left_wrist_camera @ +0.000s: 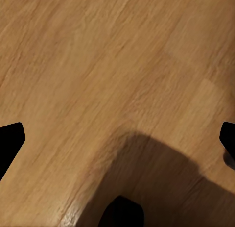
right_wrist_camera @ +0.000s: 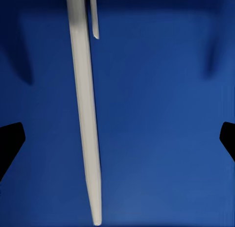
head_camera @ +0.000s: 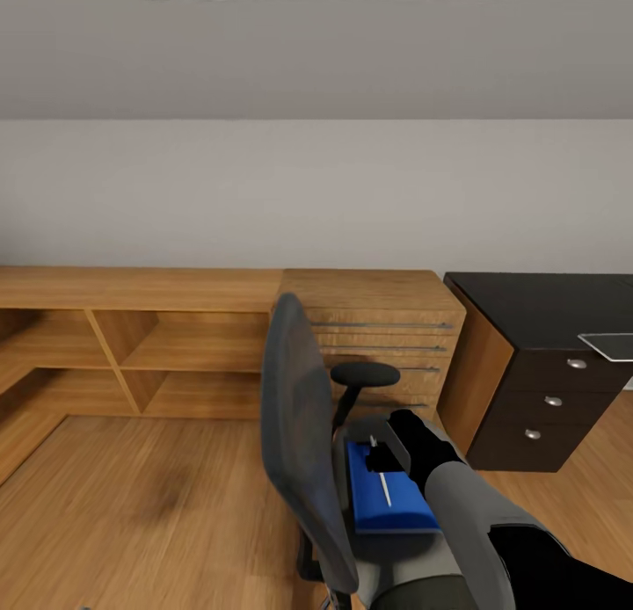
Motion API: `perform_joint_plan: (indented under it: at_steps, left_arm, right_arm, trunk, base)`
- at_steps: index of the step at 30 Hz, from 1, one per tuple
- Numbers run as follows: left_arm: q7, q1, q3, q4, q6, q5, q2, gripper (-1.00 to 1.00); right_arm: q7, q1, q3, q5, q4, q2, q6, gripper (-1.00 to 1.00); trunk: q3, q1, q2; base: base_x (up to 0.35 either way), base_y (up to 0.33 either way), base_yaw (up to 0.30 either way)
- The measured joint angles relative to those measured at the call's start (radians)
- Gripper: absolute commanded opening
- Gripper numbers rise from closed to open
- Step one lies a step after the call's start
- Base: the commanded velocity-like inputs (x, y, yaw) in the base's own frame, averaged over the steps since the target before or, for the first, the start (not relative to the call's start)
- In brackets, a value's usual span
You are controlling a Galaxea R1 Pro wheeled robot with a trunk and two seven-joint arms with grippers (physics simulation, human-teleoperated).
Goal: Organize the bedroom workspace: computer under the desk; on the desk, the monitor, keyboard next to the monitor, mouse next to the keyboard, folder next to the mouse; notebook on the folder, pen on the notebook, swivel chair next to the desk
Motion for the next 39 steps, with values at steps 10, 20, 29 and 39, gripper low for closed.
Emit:
perform_joint_plan:
  at_steps: [10, 20, 29, 39]
  left_arm:
    - [0.0, 0.0, 0.0, 0.0, 0.001, 0.001, 0.0, 1.0]
    - [0.0, 0.0, 0.0, 0.0, 0.002, 0.001, 0.0, 1.0]
    - [0.0, 0.0, 0.0, 0.0, 0.001, 0.001, 0.0, 1.0]
    - [0.0, 0.0, 0.0, 0.0, 0.001, 0.001, 0.0, 1.0]
  right_arm:
    - [0.0, 0.0, 0.0, 0.0, 0.0, 0.0, 0.0, 1.0]
    - [0.0, 0.0, 0.0, 0.0, 0.002, 0.0, 0.0, 1.0]
    - [0.0, 0.0, 0.0, 0.0, 0.002, 0.0, 0.0, 1.0]
    - [0.0, 0.0, 0.0, 0.0, 0.002, 0.0, 0.001, 1.0]
  trunk:
    - [-0.013, 0.015, -0.028]
    - [-0.013, 0.015, -0.028]
    - [-0.025, 0.031, -0.056]
    - [-0.025, 0.031, -0.056]
  base:
    - [0.0, 0.0, 0.0]
    - [0.0, 0.0, 0.0]
    - [0.0, 0.0, 0.0]
    - [0.0, 0.0, 0.0]
